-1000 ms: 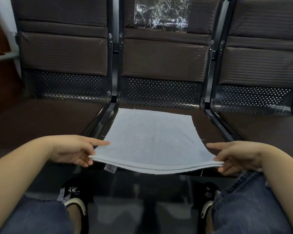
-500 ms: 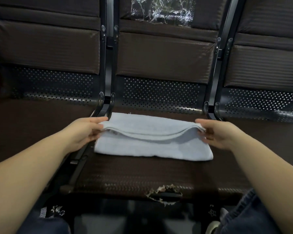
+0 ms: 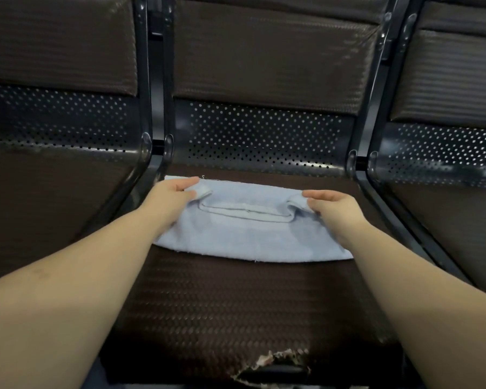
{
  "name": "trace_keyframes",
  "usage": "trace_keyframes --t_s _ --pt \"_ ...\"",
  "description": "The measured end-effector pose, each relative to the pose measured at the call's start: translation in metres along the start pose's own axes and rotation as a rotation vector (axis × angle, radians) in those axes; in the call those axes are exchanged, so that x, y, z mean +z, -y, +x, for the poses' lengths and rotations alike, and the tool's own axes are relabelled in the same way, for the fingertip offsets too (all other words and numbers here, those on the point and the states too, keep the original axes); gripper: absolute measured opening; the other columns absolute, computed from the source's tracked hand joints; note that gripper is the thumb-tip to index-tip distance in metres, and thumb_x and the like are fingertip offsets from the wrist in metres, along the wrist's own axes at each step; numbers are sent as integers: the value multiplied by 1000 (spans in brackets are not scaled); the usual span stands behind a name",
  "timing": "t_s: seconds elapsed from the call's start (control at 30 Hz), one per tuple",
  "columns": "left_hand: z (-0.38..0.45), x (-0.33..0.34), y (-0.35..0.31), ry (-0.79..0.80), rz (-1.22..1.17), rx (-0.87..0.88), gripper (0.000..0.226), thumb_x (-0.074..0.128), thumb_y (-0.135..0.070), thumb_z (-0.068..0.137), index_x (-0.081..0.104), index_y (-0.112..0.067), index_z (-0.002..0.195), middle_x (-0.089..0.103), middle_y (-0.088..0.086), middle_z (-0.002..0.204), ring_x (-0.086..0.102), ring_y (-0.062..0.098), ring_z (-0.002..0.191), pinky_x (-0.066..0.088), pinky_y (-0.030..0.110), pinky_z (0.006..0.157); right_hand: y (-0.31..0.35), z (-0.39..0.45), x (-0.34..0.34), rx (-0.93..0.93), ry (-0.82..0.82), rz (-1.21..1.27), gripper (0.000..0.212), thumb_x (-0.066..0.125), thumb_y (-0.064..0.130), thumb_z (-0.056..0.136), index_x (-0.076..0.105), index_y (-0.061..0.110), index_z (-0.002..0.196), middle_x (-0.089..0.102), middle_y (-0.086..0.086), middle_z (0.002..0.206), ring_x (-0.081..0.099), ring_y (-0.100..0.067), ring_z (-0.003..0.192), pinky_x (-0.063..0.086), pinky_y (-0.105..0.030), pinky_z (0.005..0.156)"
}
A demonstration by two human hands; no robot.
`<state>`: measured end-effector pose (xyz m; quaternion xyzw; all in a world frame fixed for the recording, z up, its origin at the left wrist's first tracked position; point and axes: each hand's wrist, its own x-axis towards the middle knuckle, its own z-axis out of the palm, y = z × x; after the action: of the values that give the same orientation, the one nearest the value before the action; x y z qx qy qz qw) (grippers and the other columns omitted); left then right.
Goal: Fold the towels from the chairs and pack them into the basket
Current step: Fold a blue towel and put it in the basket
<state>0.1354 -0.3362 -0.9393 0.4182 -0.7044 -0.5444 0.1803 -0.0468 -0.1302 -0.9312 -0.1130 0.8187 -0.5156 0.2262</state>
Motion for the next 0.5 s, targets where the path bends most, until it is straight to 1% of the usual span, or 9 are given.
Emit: trace_keyframes --t_s 0.03,0.07,0.1,0.17,0.23,0.3,0.37,0.43,0.5 --pt "1 4 1 12 31 5 38 53 -9 95 57 -18 131 49 1 141 44 15 127 31 22 105 0 0 4 -3 17 -23 17 59 9 90 72 21 93 61 2 77 49 -9 58 41 -13 50" --pt "1 8 1 31 65 20 38 52 -9 95 57 -17 132 49 1 141 43 14 129 29 21 104 1 -2 9 -8 36 -48 17 59 10 91 72 20 96 59 5 74 45 -5 50 36 -11 41" --pt "-2 11 0 56 103 31 38 52 -8 95 57 -18 132 49 1 141 43 14 130 29 20 103 1 -3 14 -19 59 -63 18 58 10 91 72 19 97 59 7 74 45 -2 48 34 -8 39" --pt "-5 14 -1 103 162 54 37 53 -9 95 58 -20 130 51 0 139 44 12 127 30 18 100 4 -8 24 -45 115 -65 19 58 9 91 73 16 100 61 7 74 48 -3 57 40 -8 47" --pt "-10 15 -4 145 170 53 35 55 -9 94 62 -23 125 55 -1 133 48 9 119 34 18 95 9 -17 33 -48 165 -66 19 58 9 90 74 18 96 61 4 69 47 -10 60 41 -15 53" --pt "-17 16 -7 181 150 37 33 57 -7 92 66 -25 117 59 -1 127 51 10 114 38 20 92 14 -27 38 -44 210 -68 20 59 9 90 73 22 90 66 -1 77 53 -14 71 47 -21 62" --pt "-26 14 -11 200 150 34 32 58 -5 91 68 -24 113 58 -2 124 51 11 116 38 21 93 17 -36 39 -54 256 -72 18 60 9 89 73 21 90 69 -2 89 60 -14 79 51 -22 71" --pt "-35 8 -12 215 174 27 30 58 -5 90 70 -25 109 58 -1 123 51 11 114 38 22 94 19 -44 36 -55 300 -67 17 61 8 89 73 20 91 69 0 91 62 -10 82 52 -19 73" --pt "-45 -4 -11 231 177 11 30 58 -4 89 70 -25 106 58 1 127 51 13 117 39 24 96 18 -52 30 -52 319 -60 16 62 6 88 73 19 87 68 -1 90 63 -10 84 52 -19 73"
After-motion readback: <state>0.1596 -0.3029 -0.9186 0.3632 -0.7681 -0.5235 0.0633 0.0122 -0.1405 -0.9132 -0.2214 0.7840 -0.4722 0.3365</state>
